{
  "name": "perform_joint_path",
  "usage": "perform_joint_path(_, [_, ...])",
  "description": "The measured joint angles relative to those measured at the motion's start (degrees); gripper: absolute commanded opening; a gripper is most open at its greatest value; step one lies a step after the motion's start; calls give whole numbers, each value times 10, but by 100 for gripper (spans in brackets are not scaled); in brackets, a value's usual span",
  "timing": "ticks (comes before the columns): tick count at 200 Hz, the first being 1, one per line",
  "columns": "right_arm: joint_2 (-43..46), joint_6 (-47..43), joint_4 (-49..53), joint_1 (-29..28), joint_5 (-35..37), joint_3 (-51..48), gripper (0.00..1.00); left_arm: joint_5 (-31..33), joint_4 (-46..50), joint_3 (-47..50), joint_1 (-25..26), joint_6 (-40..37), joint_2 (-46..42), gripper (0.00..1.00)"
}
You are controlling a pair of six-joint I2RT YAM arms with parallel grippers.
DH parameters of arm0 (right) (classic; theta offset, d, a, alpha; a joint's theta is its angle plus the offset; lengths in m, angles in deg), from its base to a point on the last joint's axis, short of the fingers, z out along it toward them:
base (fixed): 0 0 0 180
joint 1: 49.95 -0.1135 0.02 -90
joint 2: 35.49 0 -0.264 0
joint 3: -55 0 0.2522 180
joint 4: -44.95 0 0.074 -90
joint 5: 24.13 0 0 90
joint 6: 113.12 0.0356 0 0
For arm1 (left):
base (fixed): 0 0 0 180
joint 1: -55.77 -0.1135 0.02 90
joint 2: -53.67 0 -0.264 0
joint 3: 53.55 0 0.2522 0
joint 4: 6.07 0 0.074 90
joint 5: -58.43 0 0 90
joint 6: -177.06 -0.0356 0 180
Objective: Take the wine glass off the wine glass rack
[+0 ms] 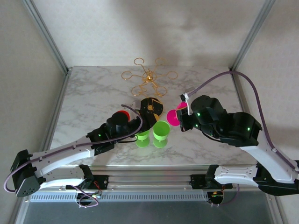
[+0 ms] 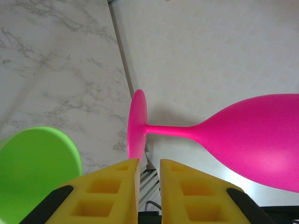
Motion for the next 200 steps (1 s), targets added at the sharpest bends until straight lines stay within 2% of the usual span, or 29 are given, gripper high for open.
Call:
perform_joint_path(30, [8, 1, 5, 37, 5, -24, 0, 19, 38, -22, 0, -20, 0, 18])
perform_joint_path(77, [31, 11, -12, 117, -44, -113, 0, 64, 97, -50, 16, -61, -1, 18])
perform_joint_path(200, [38, 26, -127, 209, -117, -282, 0, 166, 173, -52, 20, -139, -76, 22])
